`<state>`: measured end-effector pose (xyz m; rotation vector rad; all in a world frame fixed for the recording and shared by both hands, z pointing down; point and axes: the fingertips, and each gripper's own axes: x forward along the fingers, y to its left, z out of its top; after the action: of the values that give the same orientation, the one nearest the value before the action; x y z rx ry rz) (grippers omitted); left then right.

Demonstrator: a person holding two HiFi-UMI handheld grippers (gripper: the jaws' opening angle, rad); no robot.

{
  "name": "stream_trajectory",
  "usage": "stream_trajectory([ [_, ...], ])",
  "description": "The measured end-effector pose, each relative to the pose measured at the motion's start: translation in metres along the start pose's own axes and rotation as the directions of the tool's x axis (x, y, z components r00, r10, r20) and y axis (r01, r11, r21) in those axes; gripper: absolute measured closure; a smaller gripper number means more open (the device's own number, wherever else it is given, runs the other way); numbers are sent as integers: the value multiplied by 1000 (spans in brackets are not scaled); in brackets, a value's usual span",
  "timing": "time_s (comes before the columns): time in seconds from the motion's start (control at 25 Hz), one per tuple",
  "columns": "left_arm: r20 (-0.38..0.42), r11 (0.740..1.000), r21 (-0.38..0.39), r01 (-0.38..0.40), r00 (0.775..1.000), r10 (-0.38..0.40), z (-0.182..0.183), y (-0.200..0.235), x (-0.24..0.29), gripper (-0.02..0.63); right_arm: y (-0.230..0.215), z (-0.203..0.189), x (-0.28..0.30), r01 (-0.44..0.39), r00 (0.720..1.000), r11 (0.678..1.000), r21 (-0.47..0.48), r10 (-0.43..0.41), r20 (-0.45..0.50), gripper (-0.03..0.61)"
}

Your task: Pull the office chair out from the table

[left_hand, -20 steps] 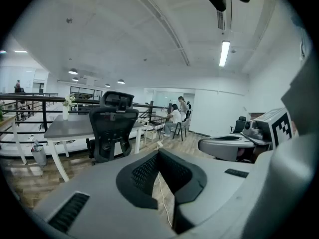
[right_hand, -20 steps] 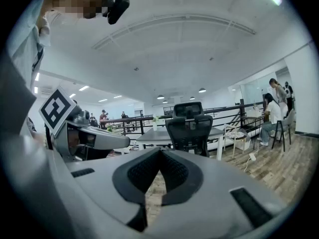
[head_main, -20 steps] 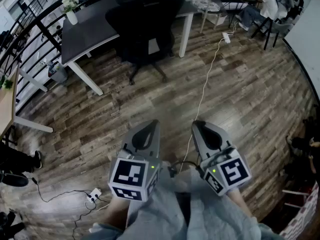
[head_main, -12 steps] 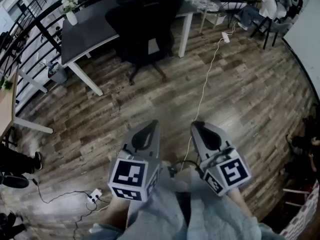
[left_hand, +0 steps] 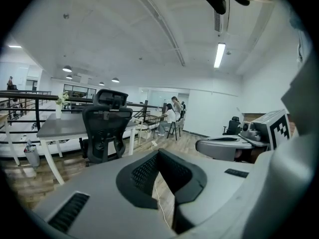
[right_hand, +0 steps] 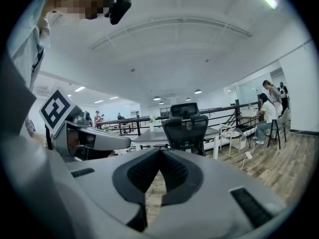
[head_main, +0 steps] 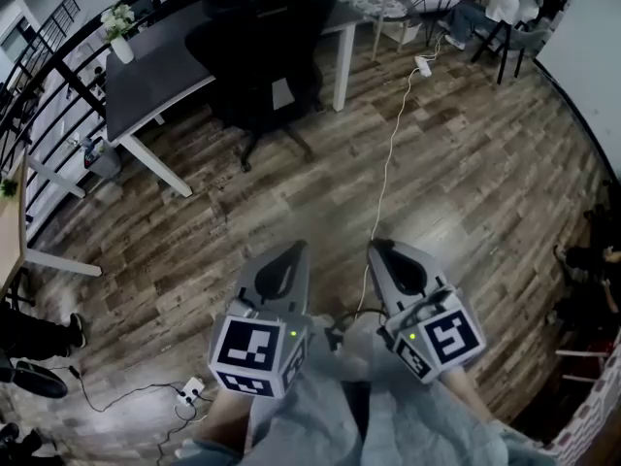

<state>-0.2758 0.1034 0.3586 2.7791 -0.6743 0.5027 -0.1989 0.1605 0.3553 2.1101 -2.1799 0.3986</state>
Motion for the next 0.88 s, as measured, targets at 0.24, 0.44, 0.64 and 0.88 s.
stream_trajectory([
  [0.24, 10, 1000, 4, 2, 1000, -2, 11, -11, 10, 604, -19, -3, -5, 22, 1000, 1000, 20, -22, -5, 575],
  [0.44, 16, 999, -5, -32, 999, 32, 24, -16, 31, 604, -54, 1, 0, 21, 1000, 999, 32, -21, 2, 575],
  [0.64, 33, 997, -24, -69, 997, 70, 40, -27, 65, 604, -109, 9, 6, 14, 1000, 999, 30, -14, 9, 575],
  [0.88, 70, 989, -89, -122, 989, 129, 65, -45, 114, 604, -174, 23, 16, -47, 999, 999, 8, 47, 2, 574],
])
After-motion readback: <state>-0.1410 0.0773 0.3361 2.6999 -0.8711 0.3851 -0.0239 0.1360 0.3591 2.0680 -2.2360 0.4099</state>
